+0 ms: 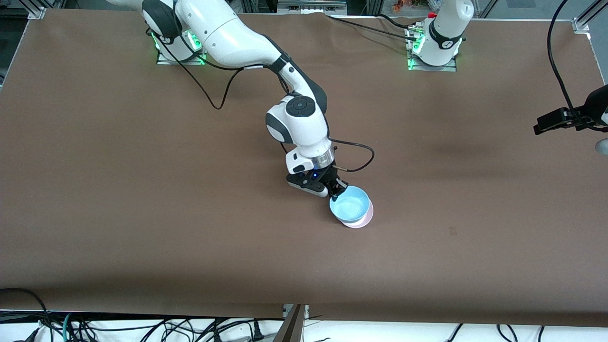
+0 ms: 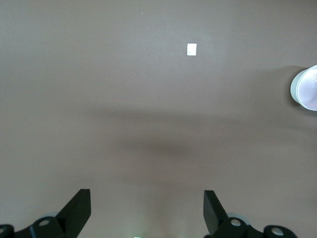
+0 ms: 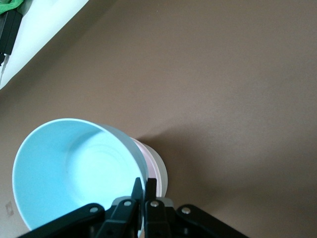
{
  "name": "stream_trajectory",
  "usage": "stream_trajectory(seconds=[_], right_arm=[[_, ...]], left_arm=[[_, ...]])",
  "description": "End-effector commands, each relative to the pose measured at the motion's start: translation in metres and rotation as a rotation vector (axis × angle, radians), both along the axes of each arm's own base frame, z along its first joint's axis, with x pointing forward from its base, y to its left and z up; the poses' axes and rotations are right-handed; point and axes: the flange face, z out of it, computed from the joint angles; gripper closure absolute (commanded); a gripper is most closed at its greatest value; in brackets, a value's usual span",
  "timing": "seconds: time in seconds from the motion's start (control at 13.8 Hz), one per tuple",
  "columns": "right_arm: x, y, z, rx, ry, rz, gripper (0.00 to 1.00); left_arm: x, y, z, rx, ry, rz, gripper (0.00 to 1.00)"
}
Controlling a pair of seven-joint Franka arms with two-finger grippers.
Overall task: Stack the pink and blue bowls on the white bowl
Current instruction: 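Carry the blue bowl over the pink bowl with the right gripper, then lower the blue bowl into the pink bowl with the right gripper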
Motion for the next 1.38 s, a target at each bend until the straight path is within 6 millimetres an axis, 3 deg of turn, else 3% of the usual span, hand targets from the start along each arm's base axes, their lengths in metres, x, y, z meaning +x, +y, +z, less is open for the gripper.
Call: stream_trajectory(seconds=[0.0, 0.29, 0.36, 0.8, 1.3], right_arm=[[0.0, 0.01, -0.003, 0.008, -0.024, 0.005, 1.0], [-0.002, 0.014, 0.0, 0.046, -0.049, 0.012, 1.0], [-0.002, 0.013, -0.009, 0.049, -0.052, 0.013, 1.0], [-0.011, 0.024, -0.013, 0.068, -0.07, 0.034, 1.0], [-0.011, 0.023, -0.035, 0.058, -0.07, 0.04, 1.0]], left_arm=[[0.004, 0.0, 0.004, -0.005, -0.005, 0.007, 0.0], [0.004, 0.0, 0.004, -0.005, -0.005, 0.007, 0.0], [0.004, 0.0, 0.004, -0.006, -0.005, 0.006, 0.0], [0.004, 0.001, 0.004, -0.006, -0.005, 0.007, 0.0], [0.004, 0.001, 0.004, -0.006, -0.002, 0.007, 0.0]])
